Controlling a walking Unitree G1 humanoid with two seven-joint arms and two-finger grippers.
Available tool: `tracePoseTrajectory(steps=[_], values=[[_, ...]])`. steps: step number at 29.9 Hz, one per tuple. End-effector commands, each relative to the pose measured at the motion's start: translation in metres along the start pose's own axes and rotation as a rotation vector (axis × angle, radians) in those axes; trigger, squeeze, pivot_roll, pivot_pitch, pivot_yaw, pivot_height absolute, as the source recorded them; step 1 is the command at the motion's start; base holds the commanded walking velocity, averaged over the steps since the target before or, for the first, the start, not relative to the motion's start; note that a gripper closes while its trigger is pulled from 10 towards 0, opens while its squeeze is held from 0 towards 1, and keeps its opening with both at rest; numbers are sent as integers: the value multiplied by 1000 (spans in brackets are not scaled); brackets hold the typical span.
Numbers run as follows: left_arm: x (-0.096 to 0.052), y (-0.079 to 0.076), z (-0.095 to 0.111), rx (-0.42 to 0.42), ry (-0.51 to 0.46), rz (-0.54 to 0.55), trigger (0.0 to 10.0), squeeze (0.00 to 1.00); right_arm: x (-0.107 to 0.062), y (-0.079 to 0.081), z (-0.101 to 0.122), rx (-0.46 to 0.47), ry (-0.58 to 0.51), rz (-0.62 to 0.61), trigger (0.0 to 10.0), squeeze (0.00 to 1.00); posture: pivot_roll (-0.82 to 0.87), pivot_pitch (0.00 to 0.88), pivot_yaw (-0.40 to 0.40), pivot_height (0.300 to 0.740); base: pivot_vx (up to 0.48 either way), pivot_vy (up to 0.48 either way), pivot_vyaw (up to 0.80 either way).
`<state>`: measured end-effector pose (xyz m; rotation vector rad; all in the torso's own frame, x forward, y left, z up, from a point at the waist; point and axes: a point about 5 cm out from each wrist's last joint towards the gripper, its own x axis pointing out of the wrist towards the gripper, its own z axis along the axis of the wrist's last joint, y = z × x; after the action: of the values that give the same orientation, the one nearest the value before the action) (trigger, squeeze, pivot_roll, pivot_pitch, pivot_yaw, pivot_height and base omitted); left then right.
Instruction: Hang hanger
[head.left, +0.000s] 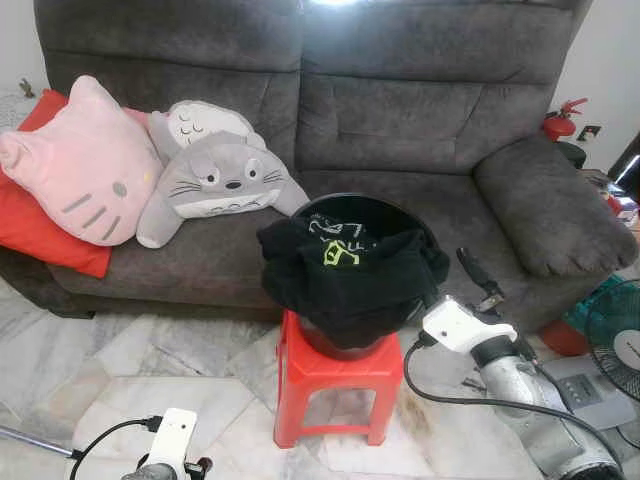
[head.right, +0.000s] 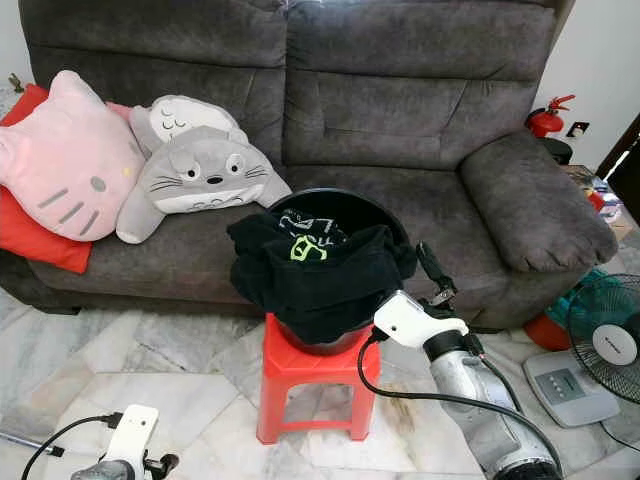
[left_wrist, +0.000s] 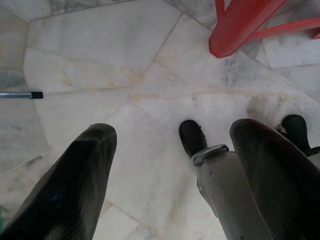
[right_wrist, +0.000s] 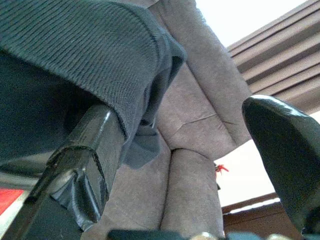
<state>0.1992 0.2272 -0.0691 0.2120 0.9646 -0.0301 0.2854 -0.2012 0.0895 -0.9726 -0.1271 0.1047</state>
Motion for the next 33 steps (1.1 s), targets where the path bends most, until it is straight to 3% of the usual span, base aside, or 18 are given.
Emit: tracePoseTrajectory(steps=[1, 8, 19, 27, 31, 33], values=[[0, -2, -2, -5, 8, -7, 10000, 0, 5, -13, 4, 5, -26, -74, 10000, 0, -196, 20, -53, 740, 0, 0, 0], [0, -2, -2, -5, 7, -5, 10000, 0, 10, -25, 6, -14, -37, -162, 10000, 0, -195, 19, -53, 740, 0, 0, 0], [0, -2, -2, 1, 9, -3, 10000, 0, 15, -12, -3, 32, 31, -137, 10000, 0, -195, 19, -53, 740, 0, 0, 0], [0, -1, -2, 8, 7, 3, 10000, 0, 19, -9, -7, 157, 75, -162, 10000, 0, -184, 18, -47, 740, 0, 0, 0], [0, -1, -2, 12, 8, 4, 10000, 0, 20, -2, -5, 269, 65, -107, 10000, 0, -186, 21, -46, 740, 0, 0, 0], [0, 0, -2, 13, 8, 5, 10000, 0, 18, 3, -4, 260, 55, -81, 10000, 0, -186, 21, -46, 740, 0, 0, 0]])
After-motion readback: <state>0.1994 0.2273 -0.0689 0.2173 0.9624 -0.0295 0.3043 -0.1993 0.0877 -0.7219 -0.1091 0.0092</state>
